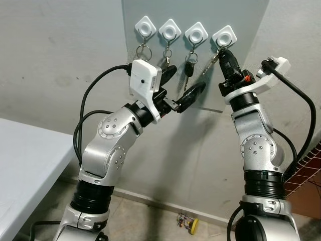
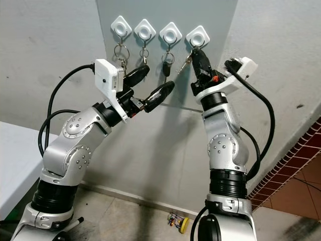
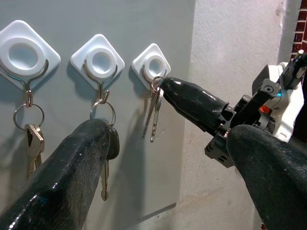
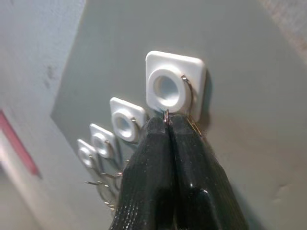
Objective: Hang keys on a hook
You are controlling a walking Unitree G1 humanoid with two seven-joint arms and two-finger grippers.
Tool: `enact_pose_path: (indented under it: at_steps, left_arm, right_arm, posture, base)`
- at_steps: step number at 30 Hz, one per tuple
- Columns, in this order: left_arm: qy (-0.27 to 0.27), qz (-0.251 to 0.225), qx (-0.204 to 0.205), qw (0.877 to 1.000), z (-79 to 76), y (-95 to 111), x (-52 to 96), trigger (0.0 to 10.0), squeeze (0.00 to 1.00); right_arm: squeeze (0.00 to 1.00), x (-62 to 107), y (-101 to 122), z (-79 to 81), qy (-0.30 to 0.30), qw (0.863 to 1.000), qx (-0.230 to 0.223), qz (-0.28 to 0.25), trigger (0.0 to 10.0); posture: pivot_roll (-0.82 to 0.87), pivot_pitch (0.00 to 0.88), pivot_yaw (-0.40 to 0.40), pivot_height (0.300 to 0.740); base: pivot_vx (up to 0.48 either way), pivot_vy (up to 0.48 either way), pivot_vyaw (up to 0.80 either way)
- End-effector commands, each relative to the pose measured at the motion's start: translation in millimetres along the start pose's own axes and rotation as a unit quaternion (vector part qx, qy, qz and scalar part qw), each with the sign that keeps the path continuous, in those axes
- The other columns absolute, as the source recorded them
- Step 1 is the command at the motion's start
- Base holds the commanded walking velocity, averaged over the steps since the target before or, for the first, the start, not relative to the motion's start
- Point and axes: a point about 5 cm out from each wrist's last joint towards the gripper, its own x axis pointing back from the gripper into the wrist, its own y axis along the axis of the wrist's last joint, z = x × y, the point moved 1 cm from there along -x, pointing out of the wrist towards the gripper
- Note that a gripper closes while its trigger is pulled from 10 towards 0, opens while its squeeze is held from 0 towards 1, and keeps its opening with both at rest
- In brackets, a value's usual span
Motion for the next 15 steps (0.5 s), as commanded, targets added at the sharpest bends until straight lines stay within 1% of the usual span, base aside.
enact_pose_path:
  at_steps: [1,4,6,12,15]
  left_arm:
    - [-0.003,-0.007,-0.005,1.000,-0.9,5.7,-0.5,10.0,0.00]
    - [-0.002,-0.008,-0.004,1.000,-0.7,6.5,-0.2,10.0,0.00]
    - [-0.001,-0.008,-0.005,1.000,-0.6,6.4,-0.2,10.0,0.00]
    - [0.000,-0.009,-0.004,1.000,-0.5,6.8,-0.3,10.0,0.00]
    - [0.002,-0.010,-0.004,1.000,-0.4,7.4,-0.1,10.0,0.00]
  right_arm:
    - [0.00,0.7,4.7,5.5,0.015,1.000,0.002,-0.006,10.0]
    - [0.00,5.3,-0.1,9.0,0.032,0.999,-0.001,0.003,10.0]
    - [0.00,6.7,-1.6,8.4,0.026,0.999,-0.019,0.003,10.0]
    - [0.00,9.3,-1.0,7.8,0.023,0.999,-0.030,-0.004,10.0]
    - [0.00,11.8,-1.9,6.5,0.017,0.999,-0.042,-0.004,10.0]
  posture:
    - [0.01,0.000,-0.025,0.728]
    - [0.00,0.000,-0.023,0.728]
    - [0.00,0.000,-0.023,0.728]
    - [0.01,0.000,-0.021,0.728]
    - [0.01,0.000,-0.022,0.728]
  base:
    - [0.000,0.000,0.00]
    - [0.000,0.000,0.00]
    - [0.000,0.000,0.00]
    - [0.000,0.000,0.00]
    - [0.000,0.000,0.00]
